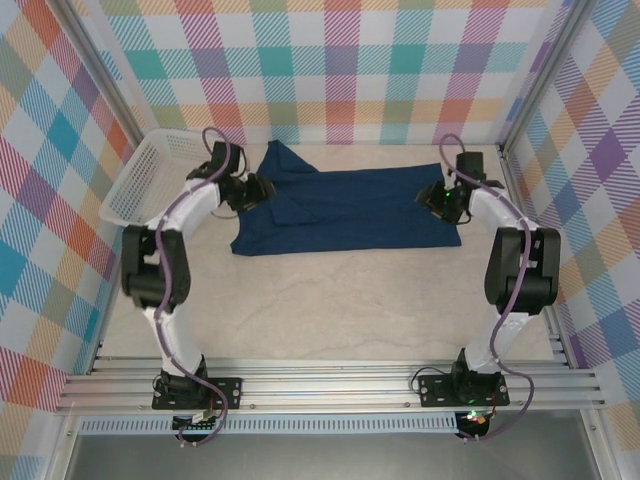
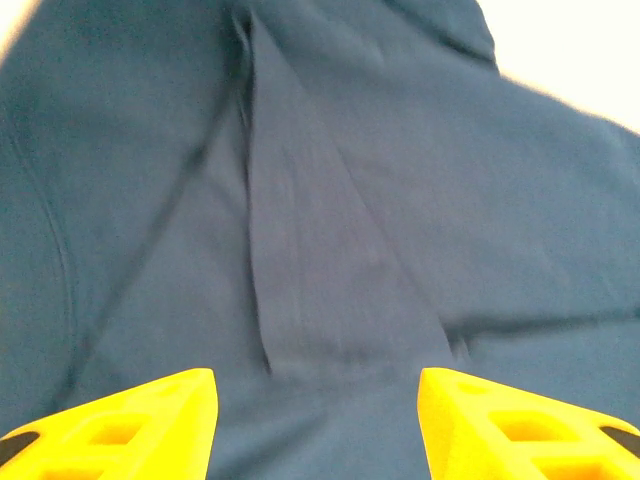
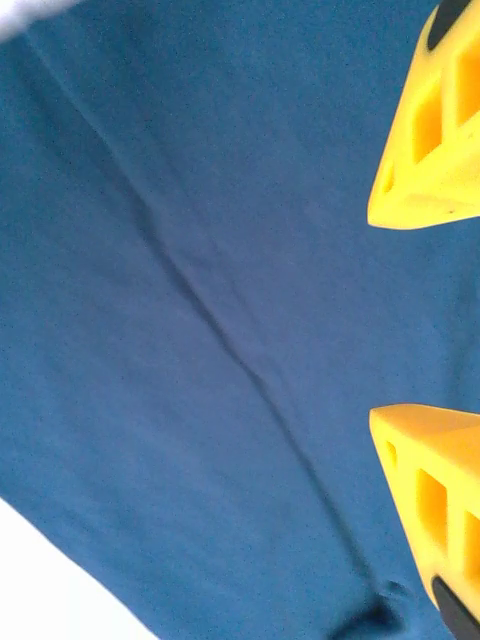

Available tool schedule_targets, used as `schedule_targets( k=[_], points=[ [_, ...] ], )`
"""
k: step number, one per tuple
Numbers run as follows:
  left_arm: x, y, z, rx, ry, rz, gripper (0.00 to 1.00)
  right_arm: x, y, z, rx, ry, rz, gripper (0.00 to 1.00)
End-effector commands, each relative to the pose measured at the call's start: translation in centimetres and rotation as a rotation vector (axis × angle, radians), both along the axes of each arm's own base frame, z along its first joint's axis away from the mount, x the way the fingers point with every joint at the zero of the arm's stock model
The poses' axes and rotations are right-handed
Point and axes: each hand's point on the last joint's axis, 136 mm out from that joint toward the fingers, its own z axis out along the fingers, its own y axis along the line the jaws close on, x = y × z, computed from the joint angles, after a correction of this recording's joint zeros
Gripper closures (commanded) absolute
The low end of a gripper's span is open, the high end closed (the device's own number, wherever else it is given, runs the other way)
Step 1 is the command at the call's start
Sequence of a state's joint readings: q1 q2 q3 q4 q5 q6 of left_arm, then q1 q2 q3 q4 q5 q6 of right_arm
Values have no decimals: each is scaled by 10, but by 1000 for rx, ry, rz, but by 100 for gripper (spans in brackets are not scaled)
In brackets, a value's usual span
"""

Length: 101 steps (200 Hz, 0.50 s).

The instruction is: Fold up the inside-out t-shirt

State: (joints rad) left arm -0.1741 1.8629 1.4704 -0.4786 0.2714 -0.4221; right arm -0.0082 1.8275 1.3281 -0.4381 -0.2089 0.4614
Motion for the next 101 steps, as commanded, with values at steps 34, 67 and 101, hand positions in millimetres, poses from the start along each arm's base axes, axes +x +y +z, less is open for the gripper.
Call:
schedule_targets(
  k=[34, 67, 101],
  points=[
    [-32, -11, -47, -40, -3, 6, 44, -21, -21, -49, -64, 146, -17, 53],
    [-33, 0, -77, 20, 52, 18, 46, -31, -42, -75, -102, 239, -46, 55],
    [-46, 15, -101, 103, 111, 23, 46, -52, -44, -94, -121, 345, -35, 56]
  ],
)
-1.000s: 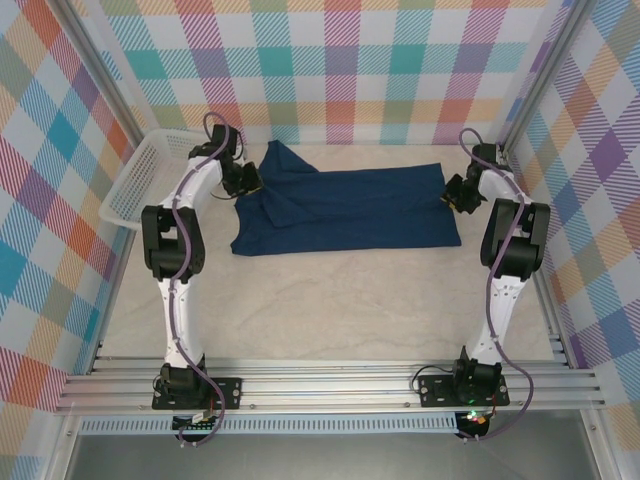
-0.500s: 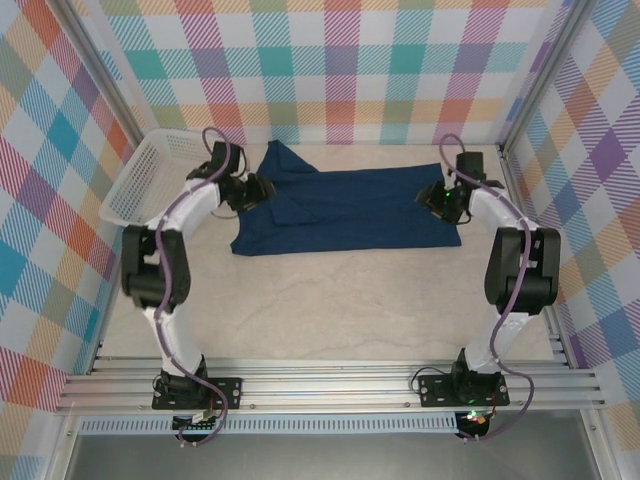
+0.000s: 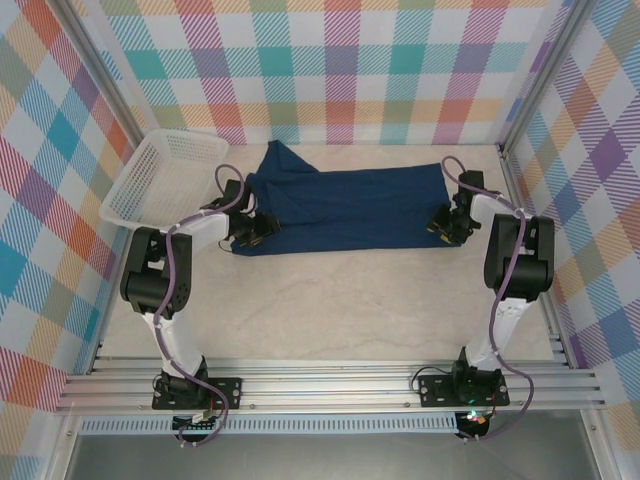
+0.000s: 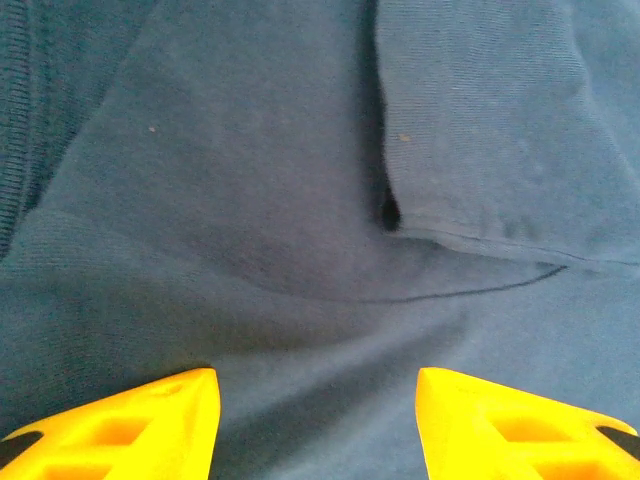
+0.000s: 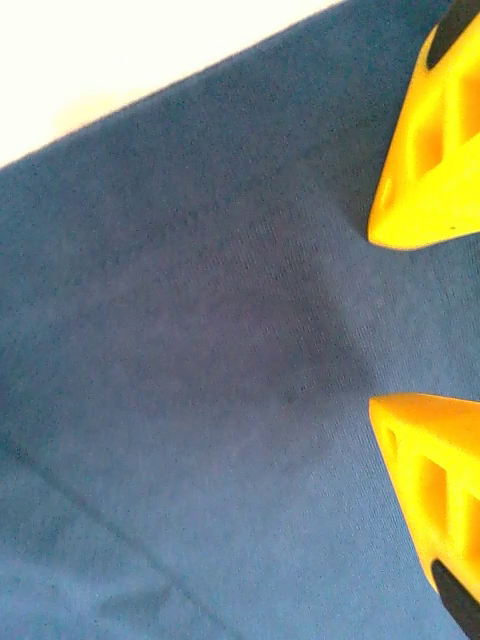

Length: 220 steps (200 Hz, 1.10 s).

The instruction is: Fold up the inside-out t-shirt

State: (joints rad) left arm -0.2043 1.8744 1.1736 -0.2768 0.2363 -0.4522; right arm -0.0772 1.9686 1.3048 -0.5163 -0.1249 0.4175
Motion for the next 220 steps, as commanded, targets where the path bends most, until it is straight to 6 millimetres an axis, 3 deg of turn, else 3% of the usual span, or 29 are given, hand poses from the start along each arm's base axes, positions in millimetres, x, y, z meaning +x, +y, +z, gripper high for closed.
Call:
schedule_targets(
  k=[1, 27, 70, 96, 113, 128, 144, 173, 197, 220],
  points=[
    [-3, 15, -12, 70, 3, 6, 46, -25, -2, -16, -32, 115, 29, 56],
    [-31, 21, -24, 80, 49, 11, 46, -50, -5, -24, -58, 188, 33, 57],
    [-111, 27, -46, 51, 145, 33, 46, -103, 6, -17, -10, 211, 8, 59],
    [-166, 19, -57, 8, 198, 40, 46, -140, 13, -15, 15, 215, -30, 59],
    [-199, 17, -57, 15, 220, 39, 46, -166, 18, -17, 41, 232, -67, 59],
    [-211, 20, -43, 27, 197, 59, 46, -183, 16, -16, 24, 231, -88, 59],
    [-204, 19, -16, 6, 121, 67, 46, -179, 13, -4, 3, 179, -75, 59],
    [-171, 16, 30, 24, -21, 43, 43, -140, 17, 41, -71, -12, 30, 56],
    [-147, 0, 31, 5, -21, 4, 46, -118, 51, 70, -133, -167, 223, 54],
    [-128, -19, 22, -38, 6, -24, 53, -115, 64, 69, -129, -167, 255, 54]
  ],
)
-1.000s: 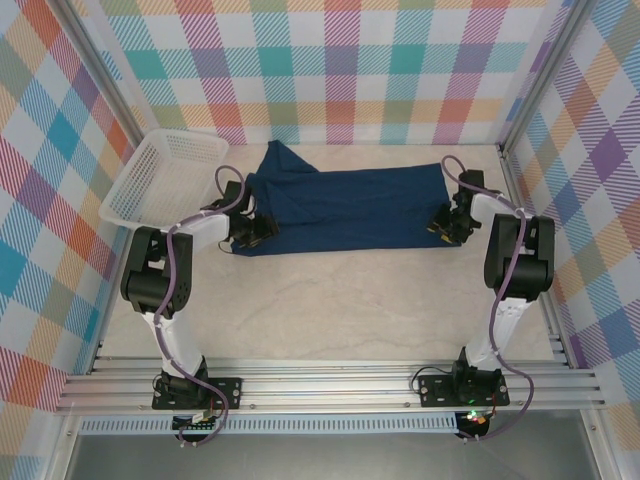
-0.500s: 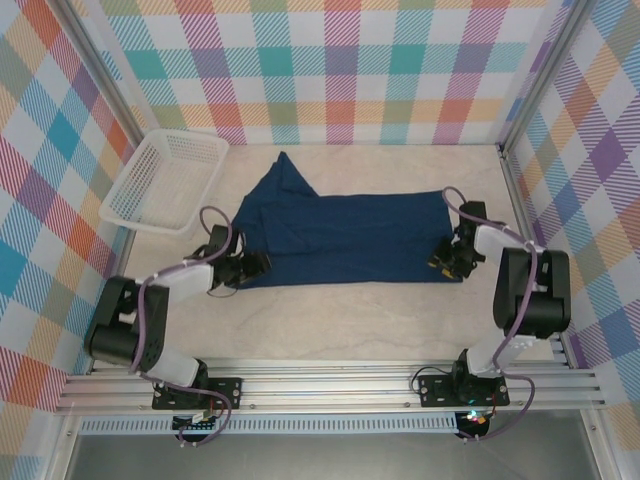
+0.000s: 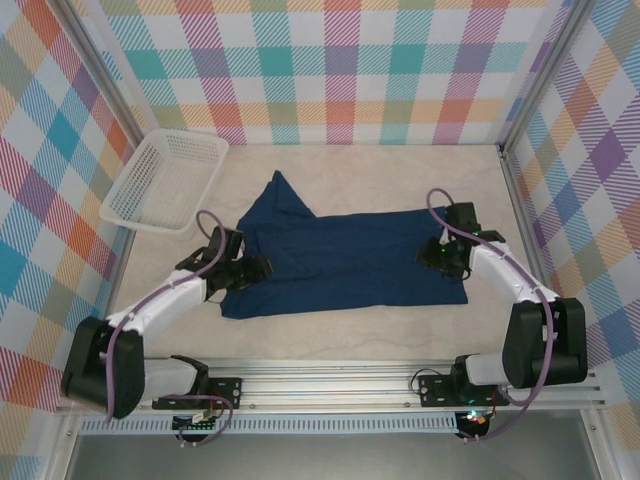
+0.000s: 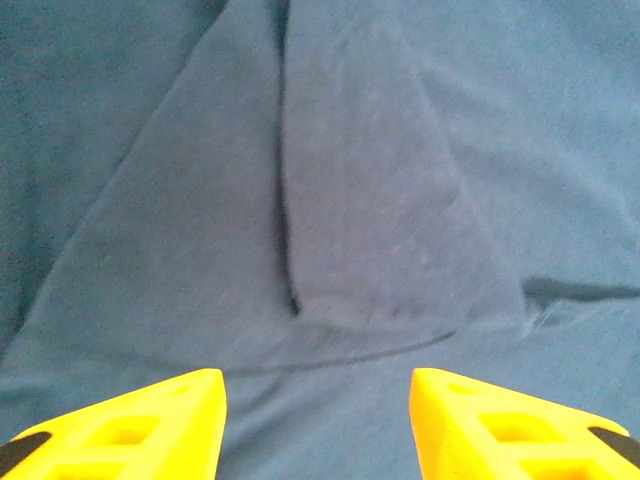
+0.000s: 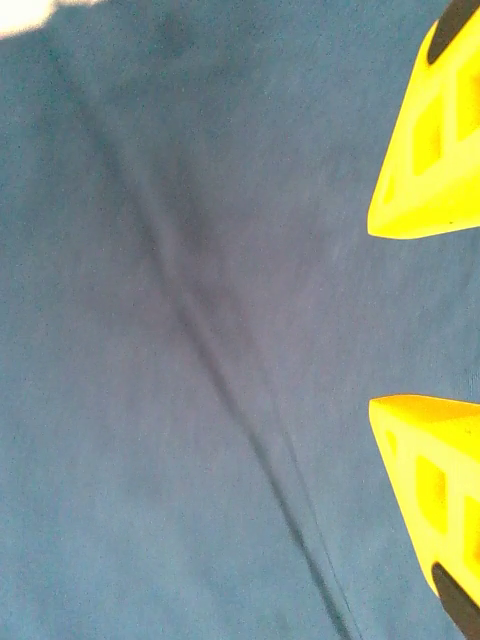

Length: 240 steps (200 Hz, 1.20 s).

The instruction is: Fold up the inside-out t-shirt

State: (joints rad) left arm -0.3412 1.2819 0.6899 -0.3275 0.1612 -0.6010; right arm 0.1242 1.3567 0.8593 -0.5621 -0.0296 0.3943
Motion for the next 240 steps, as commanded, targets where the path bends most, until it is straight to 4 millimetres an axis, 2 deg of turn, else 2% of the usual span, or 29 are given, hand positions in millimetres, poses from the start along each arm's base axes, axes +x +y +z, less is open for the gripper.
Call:
schedule_targets(
  k=[1, 61, 123, 201, 240],
  points=[
    [12, -18, -10, -19, 32, -53, 54, 7, 9, 6, -34, -38, 66, 54],
    [18, -26, -34, 57, 79, -119, 56, 3, 16, -11, 16, 3, 61, 55],
    [26, -31, -44, 83, 93, -141, 76, 0, 18, -13, 24, 13, 63, 55],
    [41, -37, -24, 88, 47, -163, 95, -2, 18, -17, 26, 28, 61, 55],
    [74, -59, 7, 51, -42, -181, 98, 2, 16, -9, 11, 11, 63, 55]
  ],
)
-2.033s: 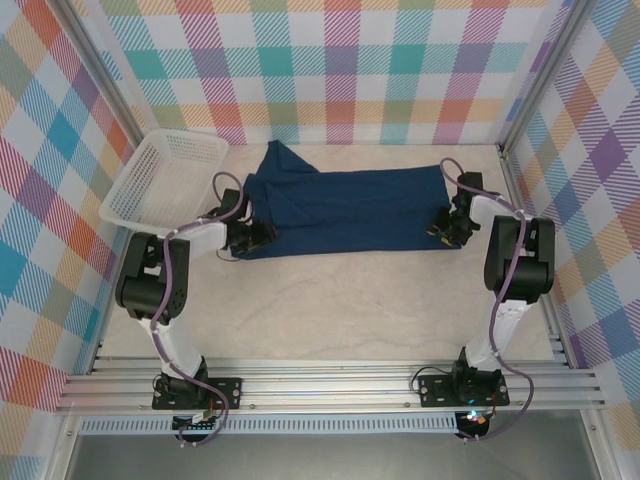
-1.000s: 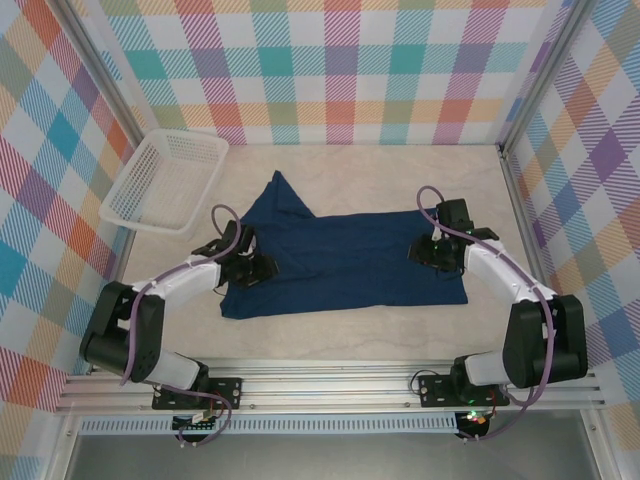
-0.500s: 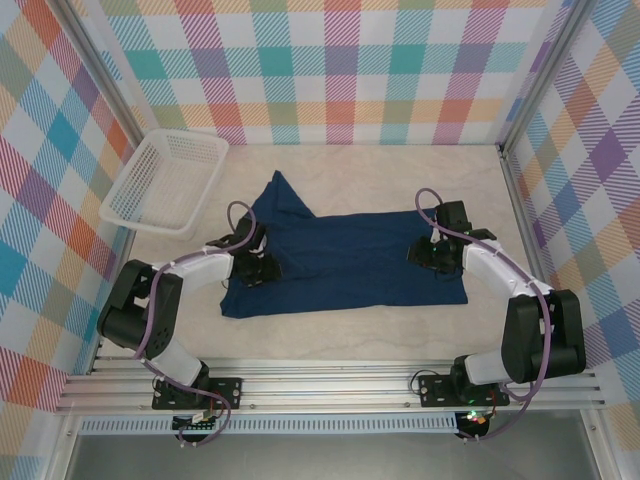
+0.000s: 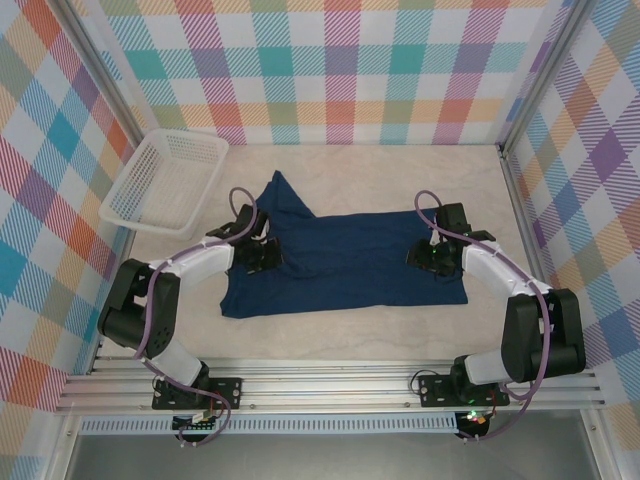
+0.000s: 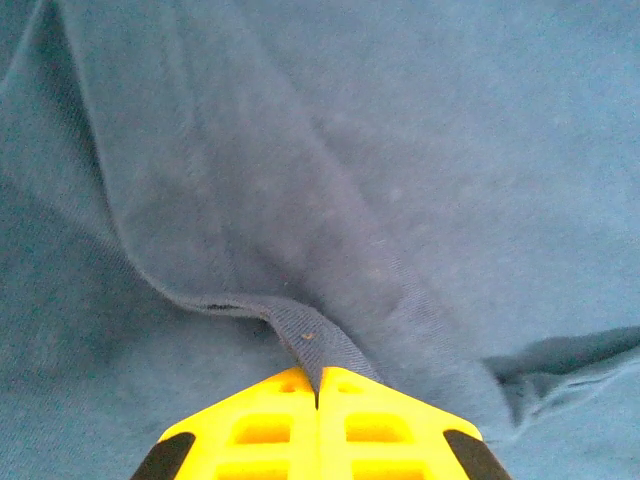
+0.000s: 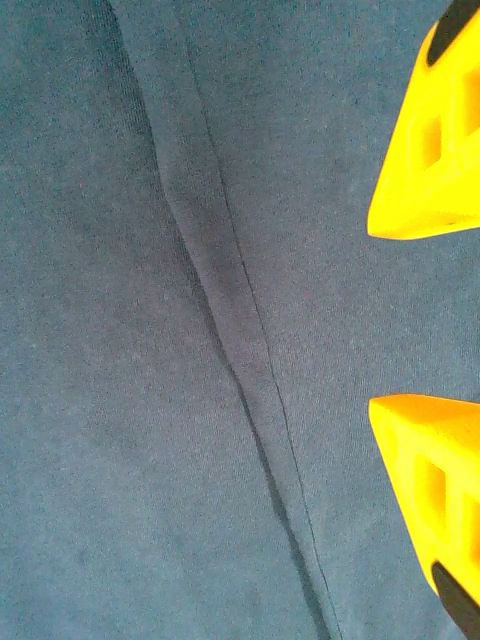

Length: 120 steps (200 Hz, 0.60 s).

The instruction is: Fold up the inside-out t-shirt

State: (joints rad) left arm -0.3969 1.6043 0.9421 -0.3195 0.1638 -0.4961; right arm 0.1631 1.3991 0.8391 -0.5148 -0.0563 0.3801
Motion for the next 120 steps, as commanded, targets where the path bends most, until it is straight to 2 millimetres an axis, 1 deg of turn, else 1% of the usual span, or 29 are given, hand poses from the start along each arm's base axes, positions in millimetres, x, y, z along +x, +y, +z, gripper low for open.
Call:
schedule_targets(
  k=[1, 19, 26, 29, 38, 42, 52, 60, 65, 68, 75, 83, 94, 107, 115, 120],
  points=[
    [24, -19, 21, -18, -66, -38, 98, 2, -1, 5, -5, -5, 1, 55],
    [50, -37, 30, -44, -104, -48, 97, 6, -1, 8, -4, -19, 2, 54],
    [58, -44, 27, -50, -98, -58, 97, 7, 0, 9, -2, -23, 2, 54],
    [68, -51, 32, -67, -129, -63, 97, 8, 0, 10, -1, -25, 3, 54],
    [80, -64, 31, -85, -134, -81, 94, 9, 1, 10, 3, -27, 2, 54],
    [84, -68, 30, -88, -133, -88, 91, 9, 1, 10, 3, -28, 2, 54],
    [93, -73, 28, -78, -130, -90, 72, 9, 1, 11, 6, -29, -1, 54],
    [100, -74, 30, -70, -144, -90, 61, 10, 2, 13, 15, -33, -2, 54],
    [103, -73, 33, -60, -161, -88, 56, 10, 3, 13, 22, -36, -3, 54],
    [100, -69, 30, -41, -140, -85, 54, 10, 4, 14, 26, -35, -3, 54],
    [101, -67, 35, -25, -151, -84, 51, 9, 5, 14, 33, -39, -2, 54],
    [100, -65, 42, -15, -168, -89, 49, 8, 5, 14, 37, -36, -1, 54],
    [91, -59, 49, -10, -178, -94, 47, 6, 4, 14, 28, -27, 4, 54],
    [74, -49, 55, 1, -190, -90, 46, 1, 2, 13, 7, -14, 18, 53],
    [59, -38, 53, 18, -189, -81, 45, -2, -2, 12, -15, 1, 18, 52],
    [48, -30, 47, 34, -175, -73, 44, -3, -5, 11, -32, 12, 16, 51]
  ],
)
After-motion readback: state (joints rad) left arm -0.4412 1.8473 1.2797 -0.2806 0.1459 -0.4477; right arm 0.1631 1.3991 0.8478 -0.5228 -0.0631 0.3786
